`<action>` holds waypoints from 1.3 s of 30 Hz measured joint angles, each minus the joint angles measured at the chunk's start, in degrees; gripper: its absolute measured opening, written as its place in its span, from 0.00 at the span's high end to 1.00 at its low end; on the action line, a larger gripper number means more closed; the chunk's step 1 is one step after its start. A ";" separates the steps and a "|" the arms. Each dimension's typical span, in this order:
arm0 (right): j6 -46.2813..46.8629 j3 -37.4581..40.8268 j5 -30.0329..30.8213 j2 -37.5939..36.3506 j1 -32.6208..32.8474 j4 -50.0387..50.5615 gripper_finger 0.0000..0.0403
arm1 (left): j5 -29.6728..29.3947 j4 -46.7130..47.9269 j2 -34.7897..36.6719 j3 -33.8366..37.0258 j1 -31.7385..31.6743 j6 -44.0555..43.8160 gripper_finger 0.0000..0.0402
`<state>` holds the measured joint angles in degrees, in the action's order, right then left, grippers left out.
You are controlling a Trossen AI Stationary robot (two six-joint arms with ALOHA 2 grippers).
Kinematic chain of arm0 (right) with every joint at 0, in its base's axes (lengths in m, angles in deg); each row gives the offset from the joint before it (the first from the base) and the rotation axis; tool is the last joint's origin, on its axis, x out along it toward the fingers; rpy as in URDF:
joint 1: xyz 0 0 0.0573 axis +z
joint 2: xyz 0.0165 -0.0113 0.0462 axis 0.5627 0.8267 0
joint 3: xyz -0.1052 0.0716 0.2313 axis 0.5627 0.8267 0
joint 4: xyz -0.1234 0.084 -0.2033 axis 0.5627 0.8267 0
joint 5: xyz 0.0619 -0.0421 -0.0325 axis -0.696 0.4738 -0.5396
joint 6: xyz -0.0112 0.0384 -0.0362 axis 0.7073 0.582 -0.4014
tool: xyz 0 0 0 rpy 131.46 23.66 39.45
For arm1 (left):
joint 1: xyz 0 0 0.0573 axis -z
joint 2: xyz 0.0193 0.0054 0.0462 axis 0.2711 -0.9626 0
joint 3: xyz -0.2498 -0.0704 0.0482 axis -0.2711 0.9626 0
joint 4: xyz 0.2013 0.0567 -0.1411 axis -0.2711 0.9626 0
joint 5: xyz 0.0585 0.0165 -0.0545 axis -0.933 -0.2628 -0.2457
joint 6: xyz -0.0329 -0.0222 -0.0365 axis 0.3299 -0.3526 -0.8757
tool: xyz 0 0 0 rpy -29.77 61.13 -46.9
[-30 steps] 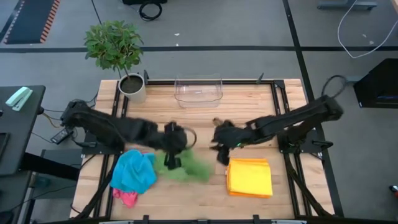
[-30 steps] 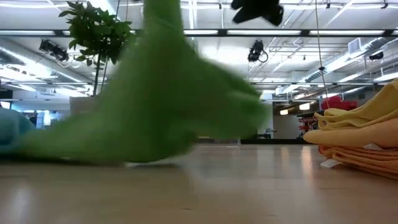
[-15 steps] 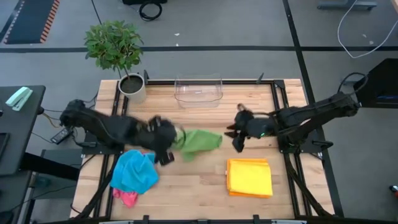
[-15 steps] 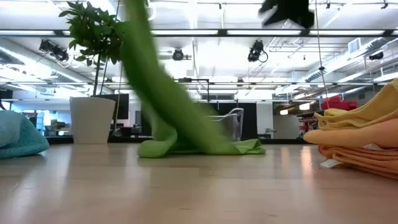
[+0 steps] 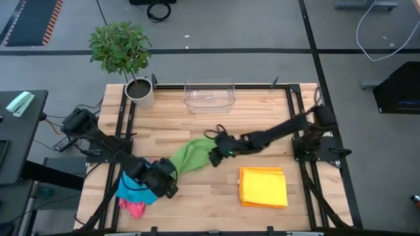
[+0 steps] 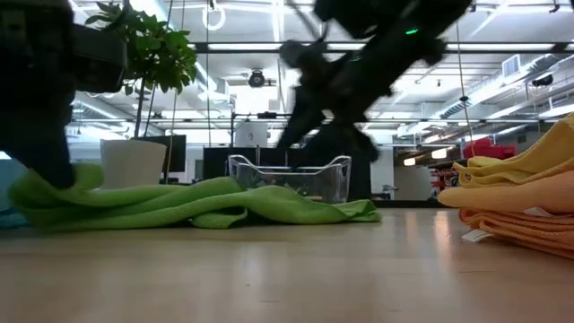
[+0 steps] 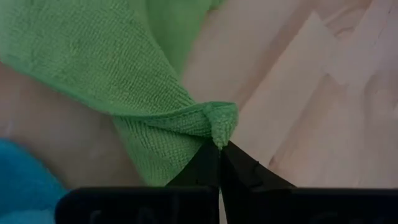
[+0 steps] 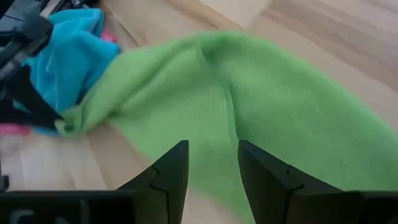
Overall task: Fold microfiber towels
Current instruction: Fold the green towel on the table
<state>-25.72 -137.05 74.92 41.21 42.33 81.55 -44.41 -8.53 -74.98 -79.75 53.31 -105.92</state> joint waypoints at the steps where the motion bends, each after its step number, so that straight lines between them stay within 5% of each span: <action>1: -1.10 -2.08 -1.41 1.66 -1.15 0.38 0.64 | -0.06 0.09 0.01 0.25 0.35 -0.77 0.98; 13: -18.60 -19.24 -18.28 14.70 -10.20 2.45 0.64 | -0.29 -0.03 0.08 0.34 1.20 -1.09 0.98; 26: -20.24 -21.55 -22.76 18.83 -10.22 2.23 0.64 | -0.87 0.07 0.08 0.36 1.11 -1.11 0.97; 29: -21.30 -21.57 -23.54 18.68 -9.32 1.16 0.72 | -1.10 0.54 0.12 0.37 1.12 -1.32 0.94; 33: -23.84 -21.57 -24.85 18.52 -8.57 0.03 0.95 | -2.00 1.48 0.12 0.39 1.11 -1.82 0.95; 39: -26.12 -21.53 -22.12 12.87 -7.22 5.14 0.99 | -2.33 3.77 0.63 0.39 1.12 -4.42 0.97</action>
<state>-51.83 -158.58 52.80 54.08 35.11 86.70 -46.74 -4.76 -74.35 -79.36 54.43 -110.34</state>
